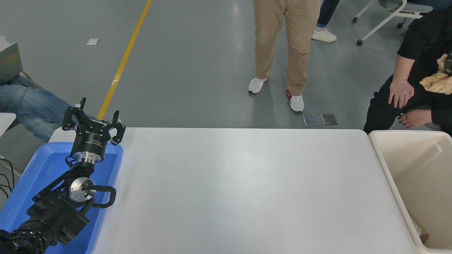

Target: Pick up paper ball place in dustbin

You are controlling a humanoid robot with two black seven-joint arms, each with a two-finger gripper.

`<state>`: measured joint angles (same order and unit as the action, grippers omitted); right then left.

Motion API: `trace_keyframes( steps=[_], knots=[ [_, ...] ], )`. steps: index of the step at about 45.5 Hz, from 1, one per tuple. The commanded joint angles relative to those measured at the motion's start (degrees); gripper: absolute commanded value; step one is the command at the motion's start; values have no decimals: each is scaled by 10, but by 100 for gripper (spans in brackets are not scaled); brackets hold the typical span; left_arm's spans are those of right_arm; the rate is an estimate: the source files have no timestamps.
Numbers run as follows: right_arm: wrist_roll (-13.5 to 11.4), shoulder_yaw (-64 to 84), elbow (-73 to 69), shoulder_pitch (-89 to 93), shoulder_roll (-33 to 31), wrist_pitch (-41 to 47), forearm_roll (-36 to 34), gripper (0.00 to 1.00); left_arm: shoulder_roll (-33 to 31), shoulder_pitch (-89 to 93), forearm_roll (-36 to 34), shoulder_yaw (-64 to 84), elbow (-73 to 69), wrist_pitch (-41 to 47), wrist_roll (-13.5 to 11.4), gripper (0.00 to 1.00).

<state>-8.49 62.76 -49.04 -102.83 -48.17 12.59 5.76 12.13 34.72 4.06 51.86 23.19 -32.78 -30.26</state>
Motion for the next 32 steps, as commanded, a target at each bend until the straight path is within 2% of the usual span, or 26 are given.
trace_keyframes(
  steps=[1, 7, 13, 21, 32],
  knots=[
    [0, -8, 149, 182, 7, -39, -144, 0, 0, 0, 0, 0, 0, 0, 0, 99],
    [-1, -11, 245, 323, 53, -83, -250, 0, 0, 0, 0, 0, 0, 0, 0, 99],
    [0, -37, 311, 433, 91, -113, -318, 0, 0, 0, 0, 0, 0, 0, -1, 99],
    [1, -141, 346, 539, 137, -179, -313, 0, 0, 0, 0, 0, 0, 0, 0, 99],
    [1, -188, 391, 605, 213, -199, -315, 0, 0, 0, 0, 0, 0, 0, 0, 99]
  ],
)
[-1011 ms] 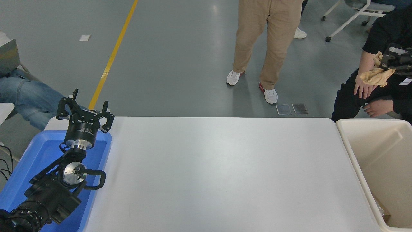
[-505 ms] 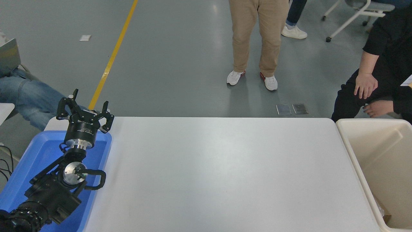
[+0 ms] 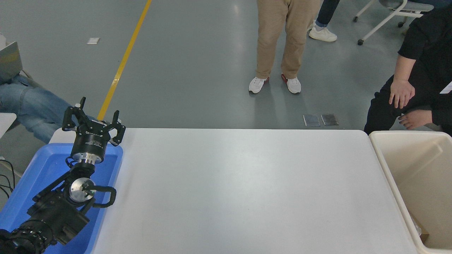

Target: Pick up paper ball place in dustbin

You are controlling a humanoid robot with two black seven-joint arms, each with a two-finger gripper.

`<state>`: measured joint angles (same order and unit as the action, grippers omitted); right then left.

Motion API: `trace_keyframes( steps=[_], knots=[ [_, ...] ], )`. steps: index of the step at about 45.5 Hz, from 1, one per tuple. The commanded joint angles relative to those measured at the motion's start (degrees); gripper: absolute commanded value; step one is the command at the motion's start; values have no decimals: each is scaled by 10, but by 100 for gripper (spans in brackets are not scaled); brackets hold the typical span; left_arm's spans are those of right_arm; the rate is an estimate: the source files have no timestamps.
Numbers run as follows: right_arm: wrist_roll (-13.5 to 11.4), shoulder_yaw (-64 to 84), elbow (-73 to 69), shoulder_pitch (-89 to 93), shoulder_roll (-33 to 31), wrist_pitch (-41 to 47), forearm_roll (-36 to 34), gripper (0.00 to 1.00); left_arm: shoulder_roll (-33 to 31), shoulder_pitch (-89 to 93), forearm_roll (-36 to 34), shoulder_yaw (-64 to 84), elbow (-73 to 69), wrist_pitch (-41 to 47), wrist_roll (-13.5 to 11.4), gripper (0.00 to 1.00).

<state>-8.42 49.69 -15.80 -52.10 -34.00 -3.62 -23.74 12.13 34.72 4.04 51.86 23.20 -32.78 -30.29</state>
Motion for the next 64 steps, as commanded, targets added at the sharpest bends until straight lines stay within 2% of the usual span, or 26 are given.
trace_keyframes(
  steps=[1, 9, 10, 11, 14, 15, 16, 34, 39, 40, 44, 50, 58, 64],
  knots=[
    [1, -61, 62, 102, 76, -39, -20, 0, 0, 0, 0, 0, 0, 0, 1, 99],
    [1, -83, 71, 118, 101, -42, -19, 0, 0, 0, 0, 0, 0, 0, 1, 99],
    [1, -83, 72, 118, 102, -42, -19, 4, 0, 0, 0, 0, 0, 0, 1, 99],
    [1, -83, 72, 118, 102, -42, -18, 18, 0, 0, 0, 0, 0, 0, 0, 99],
    [1, -83, 72, 118, 102, -42, -17, 79, 0, 0, 0, 0, 0, 0, 1, 99],
    [1, -81, 72, 118, 102, -41, -17, 93, 0, 0, 0, 0, 0, 0, 1, 99],
    [1, -81, 72, 117, 102, -40, -17, 100, 0, 0, 0, 0, 0, 0, 0, 99],
    [1, -70, 62, 86, 96, -32, -11, 100, 0, 0, 0, 0, 0, 0, 0, 99],
    [1, -47, 54, 41, 95, -26, 31, 100, 0, 0, 0, 0, 0, 0, 1, 99],
    [1, -29, 47, 4, 90, -13, 60, 100, 0, 0, 0, 0, 0, 0, 1, 99],
    [1, 8, 27, -77, 77, 35, 104, 100, 0, 0, 0, 0, 0, 0, 1, 99],
    [1, 37, -16, -205, 83, 140, 124, 100, 0, 0, 0, 0, 0, 0, 1, 99],
    [0, 63, -43, -307, 163, 215, 161, 100, 0, 0, 0, 0, 0, 0, 1, 99],
    [-1, 82, -147, -386, 198, 244, 193, 100, 0, 0, 0, 0, 0, 0, 1, 99]
  ],
)
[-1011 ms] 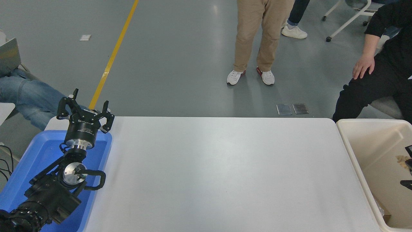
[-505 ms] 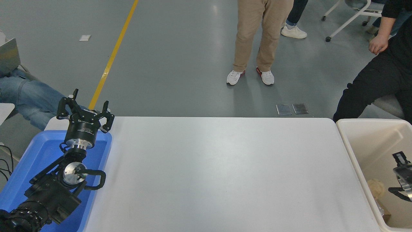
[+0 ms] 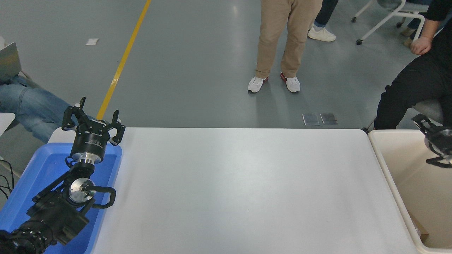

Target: Pick up paper ball place in dustbin

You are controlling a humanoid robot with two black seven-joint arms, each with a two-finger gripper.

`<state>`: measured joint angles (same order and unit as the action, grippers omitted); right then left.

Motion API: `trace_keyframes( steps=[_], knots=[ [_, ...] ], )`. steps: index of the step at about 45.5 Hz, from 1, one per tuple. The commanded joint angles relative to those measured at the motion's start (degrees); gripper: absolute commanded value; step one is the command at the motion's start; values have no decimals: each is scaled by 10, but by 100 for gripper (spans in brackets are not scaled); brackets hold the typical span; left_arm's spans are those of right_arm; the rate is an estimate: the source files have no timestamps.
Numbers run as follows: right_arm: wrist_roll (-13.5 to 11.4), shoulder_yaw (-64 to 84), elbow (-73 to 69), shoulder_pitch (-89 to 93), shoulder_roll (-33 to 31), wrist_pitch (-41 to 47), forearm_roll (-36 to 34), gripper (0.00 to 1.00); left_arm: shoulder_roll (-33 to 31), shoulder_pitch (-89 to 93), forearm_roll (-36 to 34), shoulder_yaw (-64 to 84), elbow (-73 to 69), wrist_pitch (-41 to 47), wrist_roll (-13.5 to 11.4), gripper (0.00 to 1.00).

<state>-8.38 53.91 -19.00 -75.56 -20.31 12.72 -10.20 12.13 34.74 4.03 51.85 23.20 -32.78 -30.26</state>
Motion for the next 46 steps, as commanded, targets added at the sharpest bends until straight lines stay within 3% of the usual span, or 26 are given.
trace_keyframes(
  steps=[1, 14, 27, 37, 46],
  knots=[
    [-2, 41, -139, -165, 64, 83, 63, 100, 0, 0, 0, 0, 0, 0, 0, 99],
    [-2, 45, -420, -306, 60, 116, 97, 100, 0, 0, 0, 0, -1, 0, -1, 99],
    [-13, 65, -618, -448, -4, 158, 95, 100, 0, 0, 0, 0, 0, 0, -1, 99],
    [-31, 71, -697, -528, -63, 211, 95, 100, 0, 0, 0, 0, 0, 0, -1, 99],
    [-31, 79, -726, -568, -64, 238, 96, 100, 0, 0, 0, 0, 0, 0, 0, 99]
  ],
)
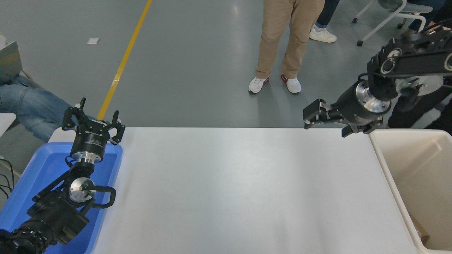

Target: Pick up paper ball place in dustbin

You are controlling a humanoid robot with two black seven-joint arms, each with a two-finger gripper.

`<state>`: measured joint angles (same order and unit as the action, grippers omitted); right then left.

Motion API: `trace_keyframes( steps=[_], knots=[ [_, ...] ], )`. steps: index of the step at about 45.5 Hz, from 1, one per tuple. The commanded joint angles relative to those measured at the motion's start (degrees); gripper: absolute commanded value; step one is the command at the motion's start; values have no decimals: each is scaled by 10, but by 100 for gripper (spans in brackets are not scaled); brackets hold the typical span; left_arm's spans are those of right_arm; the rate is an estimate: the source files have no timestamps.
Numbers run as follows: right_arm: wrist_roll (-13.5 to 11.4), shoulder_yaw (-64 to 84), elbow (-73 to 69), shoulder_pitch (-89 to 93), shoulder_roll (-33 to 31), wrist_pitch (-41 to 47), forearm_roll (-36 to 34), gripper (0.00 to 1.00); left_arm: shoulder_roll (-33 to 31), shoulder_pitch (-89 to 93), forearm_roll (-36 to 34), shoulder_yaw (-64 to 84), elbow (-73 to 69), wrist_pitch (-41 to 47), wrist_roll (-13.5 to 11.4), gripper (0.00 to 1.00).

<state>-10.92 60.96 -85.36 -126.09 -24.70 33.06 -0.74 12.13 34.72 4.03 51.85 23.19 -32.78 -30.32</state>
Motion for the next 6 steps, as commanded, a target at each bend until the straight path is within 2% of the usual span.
trace_keyframes(
  steps=[1, 6],
  knots=[
    [-6, 8, -63, -64, -19, 34, 2, 100, 0, 0, 0, 0, 0, 0, 0, 99],
    [-6, 7, -62, -66, -11, 34, 2, 100, 0, 0, 0, 0, 0, 1, 0, 99]
  ],
)
